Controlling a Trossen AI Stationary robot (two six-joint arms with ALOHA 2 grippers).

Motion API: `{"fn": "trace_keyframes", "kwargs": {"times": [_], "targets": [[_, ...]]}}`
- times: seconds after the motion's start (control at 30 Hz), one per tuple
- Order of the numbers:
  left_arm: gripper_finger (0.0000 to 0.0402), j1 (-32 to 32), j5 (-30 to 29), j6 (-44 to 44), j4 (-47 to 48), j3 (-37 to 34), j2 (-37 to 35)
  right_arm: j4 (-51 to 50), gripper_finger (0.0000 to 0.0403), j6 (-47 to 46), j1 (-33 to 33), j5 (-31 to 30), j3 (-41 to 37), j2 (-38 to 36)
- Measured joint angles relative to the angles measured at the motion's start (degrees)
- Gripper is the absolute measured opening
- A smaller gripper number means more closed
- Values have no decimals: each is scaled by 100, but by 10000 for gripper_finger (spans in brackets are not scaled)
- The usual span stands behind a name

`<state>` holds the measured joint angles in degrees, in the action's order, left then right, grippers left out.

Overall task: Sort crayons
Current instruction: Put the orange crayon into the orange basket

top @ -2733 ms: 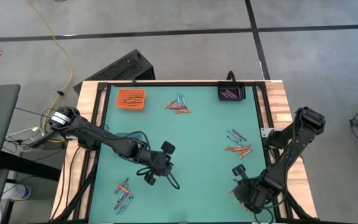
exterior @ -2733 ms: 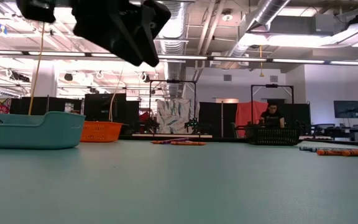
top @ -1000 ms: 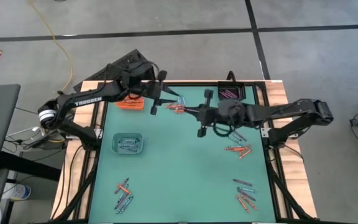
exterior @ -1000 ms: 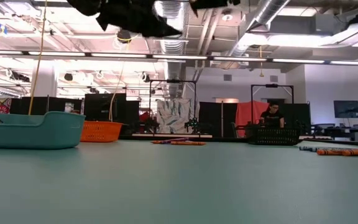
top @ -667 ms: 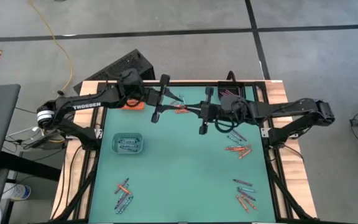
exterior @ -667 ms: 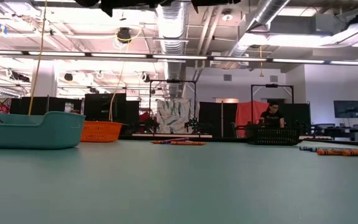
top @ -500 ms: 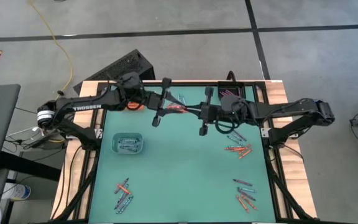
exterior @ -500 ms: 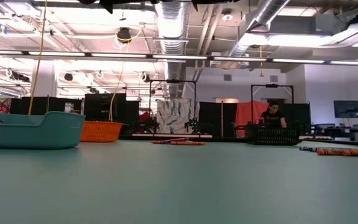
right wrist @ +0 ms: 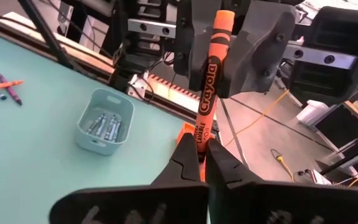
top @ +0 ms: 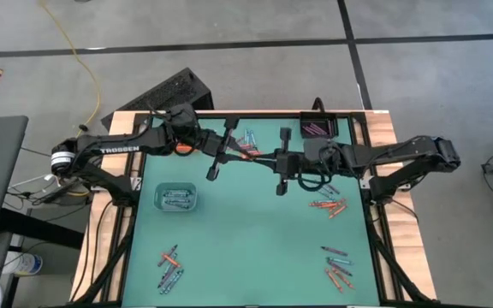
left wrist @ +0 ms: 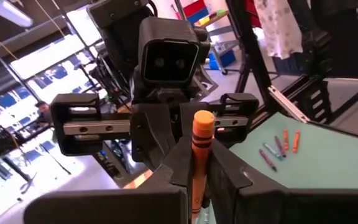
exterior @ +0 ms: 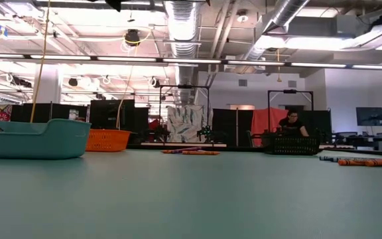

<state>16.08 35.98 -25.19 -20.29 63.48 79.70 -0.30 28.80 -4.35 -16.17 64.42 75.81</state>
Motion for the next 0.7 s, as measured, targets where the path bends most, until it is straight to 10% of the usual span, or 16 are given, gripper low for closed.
{"fn": "trace_keyframes", "kwargs": {"times": [0.3, 0.7], "targets": [[6, -104, -516, -293, 906, 0, -94, -738, 96, -61, -135, -1008, 0, 7], [6, 705, -3941, -1785, 4348, 0, -668, -2655, 222, -1779, -96, -1105, -1, 151]]}}
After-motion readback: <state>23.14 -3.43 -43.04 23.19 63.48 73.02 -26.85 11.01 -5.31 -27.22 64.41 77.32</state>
